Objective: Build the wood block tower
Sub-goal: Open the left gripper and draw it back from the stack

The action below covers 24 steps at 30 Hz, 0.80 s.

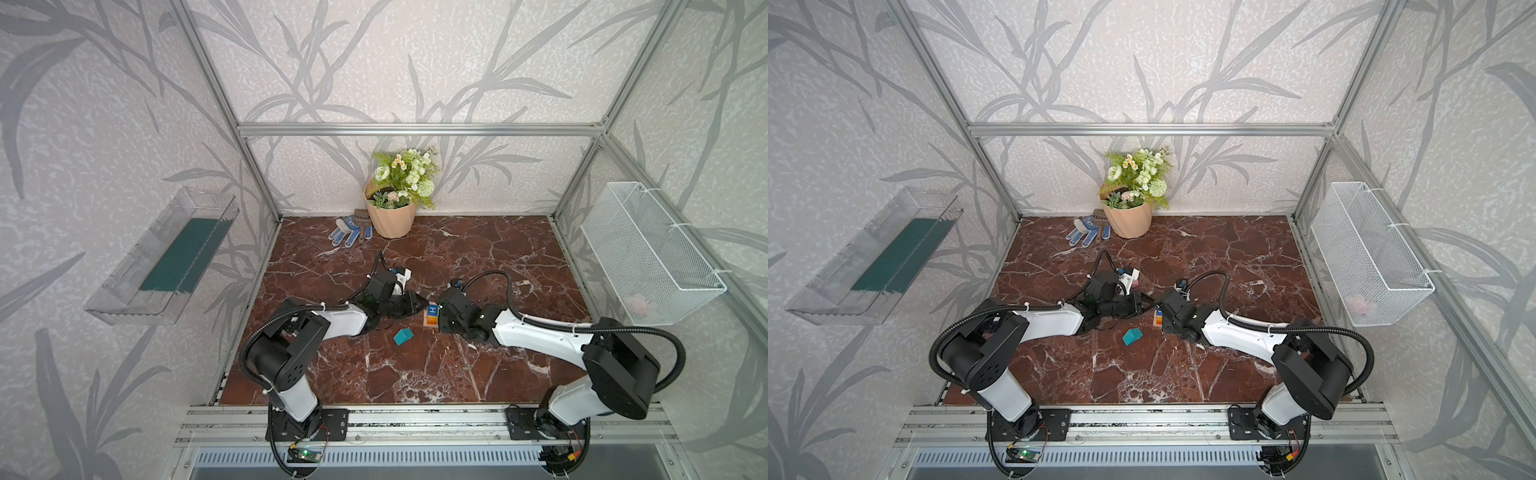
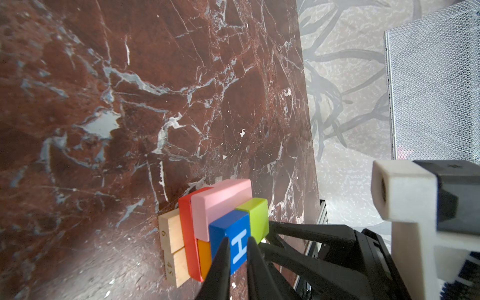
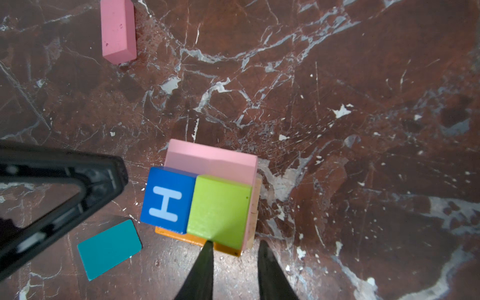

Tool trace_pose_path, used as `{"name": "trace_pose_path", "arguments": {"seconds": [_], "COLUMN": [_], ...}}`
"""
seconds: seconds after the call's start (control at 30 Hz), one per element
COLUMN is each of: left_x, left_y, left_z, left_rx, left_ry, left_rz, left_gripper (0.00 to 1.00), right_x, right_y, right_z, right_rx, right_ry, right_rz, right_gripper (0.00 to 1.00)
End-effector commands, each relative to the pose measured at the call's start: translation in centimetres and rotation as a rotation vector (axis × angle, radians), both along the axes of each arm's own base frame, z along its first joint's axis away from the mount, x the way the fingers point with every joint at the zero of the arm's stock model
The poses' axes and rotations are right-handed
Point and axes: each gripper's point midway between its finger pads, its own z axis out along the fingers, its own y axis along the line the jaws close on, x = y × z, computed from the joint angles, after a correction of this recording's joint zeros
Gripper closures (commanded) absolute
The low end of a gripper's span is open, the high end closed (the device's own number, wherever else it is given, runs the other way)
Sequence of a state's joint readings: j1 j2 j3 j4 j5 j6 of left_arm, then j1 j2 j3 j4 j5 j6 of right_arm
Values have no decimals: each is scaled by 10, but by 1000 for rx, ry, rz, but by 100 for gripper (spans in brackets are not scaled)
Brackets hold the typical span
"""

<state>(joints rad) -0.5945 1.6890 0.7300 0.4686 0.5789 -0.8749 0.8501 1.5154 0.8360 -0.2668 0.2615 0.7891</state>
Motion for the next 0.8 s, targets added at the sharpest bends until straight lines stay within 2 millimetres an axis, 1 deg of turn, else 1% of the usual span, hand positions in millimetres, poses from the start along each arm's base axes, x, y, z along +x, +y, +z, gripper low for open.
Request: {"name": "trace_pose_path", "arguments": {"seconds": [0.0,0.07,0.17,0.27,0.33,0.4,0.47,0.57,0.6,0.63,0.7,0.73,0.77], "left_x": [-2,-1,4,8,10,12,14,7,4,-1,-10,-15,-19], "left_y": [0,1,11,29,50,79,118,180,205,228,267,281,292], "left_z": [-2,0,6,17,28,36,47,65,71,76,78,76,72], "left_rx": [-14,-12,16,79,153,260,389,605,687,756,854,881,898], "left_ry": [8,3,-20,-65,-106,-149,-213,-303,-334,-363,-403,-419,-422], "left_rz": [-4,1,35,88,141,226,339,484,553,628,760,806,840], "left_gripper": [83,84,84,83,80,78,74,72,69,63,47,42,39], "right_x": [2,0,-5,-8,-7,-5,-2,7,10,15,23,28,33], "right_y": [3,2,1,-2,-3,-1,2,12,16,21,32,39,46], "right_z": [9,13,25,39,49,60,71,85,88,92,95,98,98], "right_rx": [8,15,24,29,39,51,60,76,75,71,52,49,27], "right_ry": [-8,-17,-49,-85,-110,-136,-163,-205,-214,-224,-227,-223,-227], "right_rz": [0,5,14,15,21,31,41,63,73,81,103,108,140], "right_gripper": [71,69,62,57,55,53,51,47,45,43,41,39,37]}}
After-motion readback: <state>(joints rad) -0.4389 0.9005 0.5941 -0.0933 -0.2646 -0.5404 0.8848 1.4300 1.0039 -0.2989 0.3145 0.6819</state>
